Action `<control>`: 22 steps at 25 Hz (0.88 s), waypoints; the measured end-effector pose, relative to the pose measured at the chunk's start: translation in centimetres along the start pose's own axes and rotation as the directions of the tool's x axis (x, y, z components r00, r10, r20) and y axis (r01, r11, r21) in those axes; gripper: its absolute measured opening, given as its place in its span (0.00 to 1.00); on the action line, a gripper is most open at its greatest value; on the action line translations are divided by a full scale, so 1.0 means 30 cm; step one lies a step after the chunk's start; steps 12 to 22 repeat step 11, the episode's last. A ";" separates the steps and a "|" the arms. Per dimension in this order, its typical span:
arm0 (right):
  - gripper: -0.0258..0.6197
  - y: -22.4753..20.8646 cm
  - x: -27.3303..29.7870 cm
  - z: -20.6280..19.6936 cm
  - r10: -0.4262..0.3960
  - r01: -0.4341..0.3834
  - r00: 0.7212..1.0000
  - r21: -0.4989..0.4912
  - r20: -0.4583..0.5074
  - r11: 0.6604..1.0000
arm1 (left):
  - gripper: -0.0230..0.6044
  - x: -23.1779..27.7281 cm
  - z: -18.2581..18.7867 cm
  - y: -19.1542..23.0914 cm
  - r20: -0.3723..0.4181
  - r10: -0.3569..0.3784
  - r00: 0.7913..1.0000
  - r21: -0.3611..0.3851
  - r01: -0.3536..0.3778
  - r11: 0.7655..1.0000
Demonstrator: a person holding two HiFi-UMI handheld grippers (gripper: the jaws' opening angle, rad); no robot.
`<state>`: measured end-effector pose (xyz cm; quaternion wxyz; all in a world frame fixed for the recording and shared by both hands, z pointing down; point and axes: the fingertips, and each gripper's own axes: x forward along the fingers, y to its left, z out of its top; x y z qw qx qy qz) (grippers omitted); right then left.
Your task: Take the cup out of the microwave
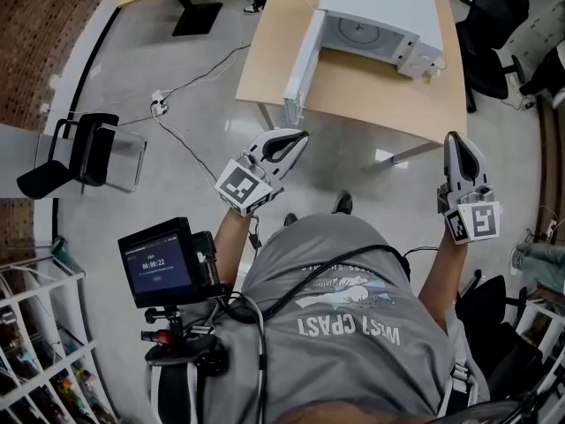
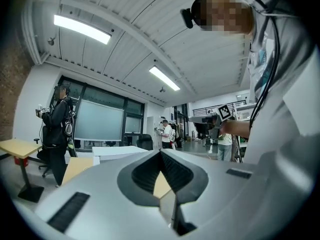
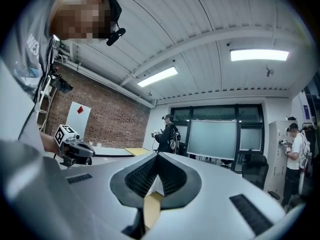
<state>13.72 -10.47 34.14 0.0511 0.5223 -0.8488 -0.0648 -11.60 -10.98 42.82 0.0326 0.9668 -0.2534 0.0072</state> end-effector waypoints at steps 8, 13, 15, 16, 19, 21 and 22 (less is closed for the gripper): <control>0.06 0.215 -0.110 -0.014 -0.061 0.062 0.997 0.011 -0.041 0.998 | 0.10 -0.176 -0.064 -0.075 -0.027 -0.081 0.996 -0.025 0.080 0.996; 0.06 0.319 -0.178 -0.057 -0.081 0.082 0.995 0.015 -0.050 0.997 | 0.10 -0.255 -0.130 -0.125 -0.041 -0.110 0.993 -0.024 0.109 0.994; 0.06 0.319 -0.178 -0.057 -0.081 0.082 0.995 0.015 -0.050 0.997 | 0.10 -0.255 -0.130 -0.125 -0.041 -0.110 0.993 -0.024 0.109 0.994; 0.06 0.319 -0.178 -0.057 -0.081 0.082 0.995 0.015 -0.050 0.997 | 0.10 -0.255 -0.130 -0.125 -0.041 -0.110 0.993 -0.024 0.109 0.994; 0.06 0.319 -0.178 -0.057 -0.081 0.082 0.995 0.015 -0.050 0.997 | 0.10 -0.255 -0.130 -0.125 -0.041 -0.110 0.993 -0.024 0.109 0.994; 0.06 0.319 -0.178 -0.057 -0.081 0.082 0.995 0.015 -0.050 0.997 | 0.10 -0.255 -0.130 -0.125 -0.041 -0.110 0.993 -0.024 0.109 0.994; 0.06 0.319 -0.178 -0.057 -0.081 0.082 0.995 0.015 -0.050 0.997 | 0.10 -0.255 -0.130 -0.125 -0.041 -0.110 0.993 -0.024 0.109 0.994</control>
